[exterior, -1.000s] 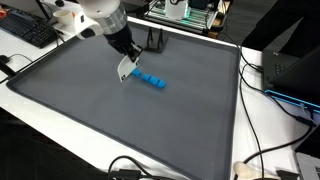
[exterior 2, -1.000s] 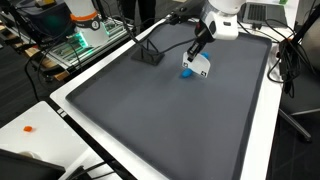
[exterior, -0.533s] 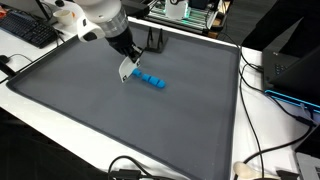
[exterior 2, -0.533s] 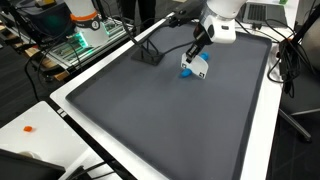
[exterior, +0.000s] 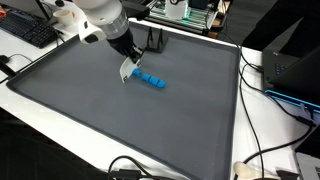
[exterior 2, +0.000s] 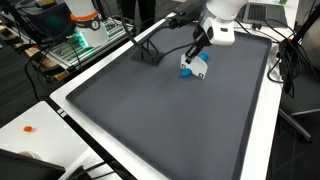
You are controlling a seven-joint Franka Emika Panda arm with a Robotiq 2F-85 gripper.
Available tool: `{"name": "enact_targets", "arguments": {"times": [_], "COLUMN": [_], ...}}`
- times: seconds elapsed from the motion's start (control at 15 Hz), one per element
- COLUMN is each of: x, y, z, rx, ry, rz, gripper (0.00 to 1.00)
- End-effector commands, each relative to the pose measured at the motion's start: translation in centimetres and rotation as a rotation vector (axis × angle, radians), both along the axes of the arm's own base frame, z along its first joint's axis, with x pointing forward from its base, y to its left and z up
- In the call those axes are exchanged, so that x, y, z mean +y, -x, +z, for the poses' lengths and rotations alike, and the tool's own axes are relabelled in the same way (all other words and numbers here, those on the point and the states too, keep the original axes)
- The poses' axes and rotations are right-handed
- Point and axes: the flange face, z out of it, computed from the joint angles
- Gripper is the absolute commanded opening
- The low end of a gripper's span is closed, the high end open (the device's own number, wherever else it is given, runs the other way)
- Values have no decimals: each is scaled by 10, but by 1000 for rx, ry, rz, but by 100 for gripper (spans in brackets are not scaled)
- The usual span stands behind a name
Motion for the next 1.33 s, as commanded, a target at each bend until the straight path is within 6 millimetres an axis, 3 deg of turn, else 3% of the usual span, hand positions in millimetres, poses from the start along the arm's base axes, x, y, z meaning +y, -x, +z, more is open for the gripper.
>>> {"name": "enact_targets", "arguments": {"times": [0.0,1.27], "x": [2,1], "y": [8,10], "z": [-17,5], "rx": [48,36], "ry": [-72,-60], "rz": [15,12], "gripper": [1,1]}}
